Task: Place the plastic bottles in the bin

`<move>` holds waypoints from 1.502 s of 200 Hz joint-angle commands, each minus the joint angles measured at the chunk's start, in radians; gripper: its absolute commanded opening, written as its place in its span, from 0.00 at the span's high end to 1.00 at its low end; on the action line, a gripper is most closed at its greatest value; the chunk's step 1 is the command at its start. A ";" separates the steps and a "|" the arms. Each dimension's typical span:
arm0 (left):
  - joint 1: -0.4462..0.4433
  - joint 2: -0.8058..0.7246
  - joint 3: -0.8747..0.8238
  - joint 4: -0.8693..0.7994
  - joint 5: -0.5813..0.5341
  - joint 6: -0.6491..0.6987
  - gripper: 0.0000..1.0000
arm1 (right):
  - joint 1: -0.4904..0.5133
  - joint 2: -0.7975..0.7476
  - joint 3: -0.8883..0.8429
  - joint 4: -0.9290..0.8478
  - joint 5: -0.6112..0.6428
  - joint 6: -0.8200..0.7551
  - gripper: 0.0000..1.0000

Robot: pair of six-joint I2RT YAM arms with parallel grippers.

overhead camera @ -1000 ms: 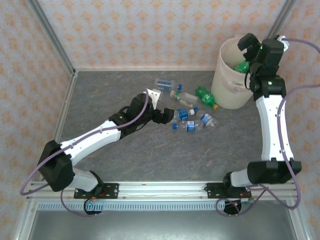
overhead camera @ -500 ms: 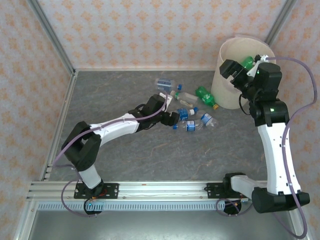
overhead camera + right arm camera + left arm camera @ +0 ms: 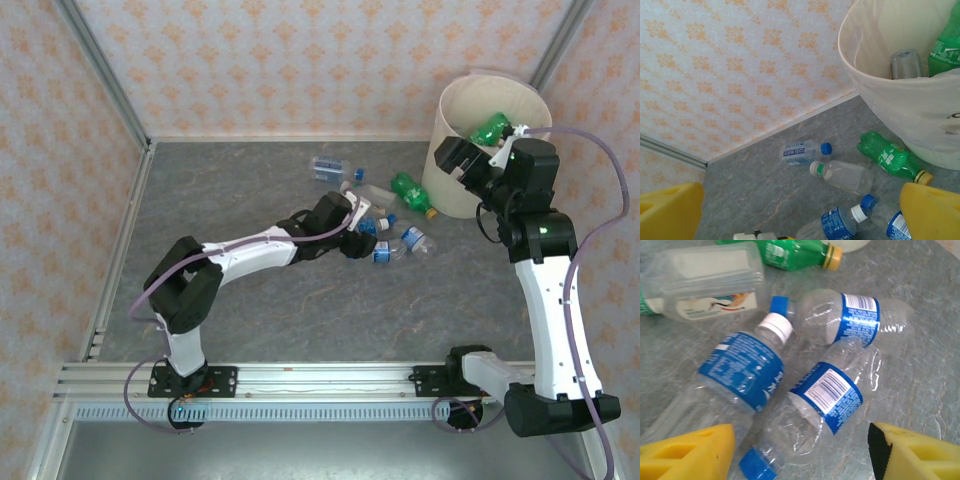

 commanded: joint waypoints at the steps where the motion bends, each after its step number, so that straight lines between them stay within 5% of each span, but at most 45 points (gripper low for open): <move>1: -0.012 0.036 0.027 0.018 0.024 0.031 0.29 | 0.002 0.015 0.012 0.009 -0.025 -0.013 0.00; 148: -0.069 0.190 0.068 -0.011 0.022 0.063 0.28 | 0.002 0.025 0.017 0.007 -0.027 0.003 0.00; 237: -0.092 0.211 0.040 -0.026 -0.004 0.085 0.12 | 0.002 0.028 0.001 0.032 -0.039 0.020 0.00; 300: -0.094 0.179 -0.027 -0.008 0.009 0.064 0.22 | 0.002 0.025 -0.003 0.033 -0.035 0.023 0.00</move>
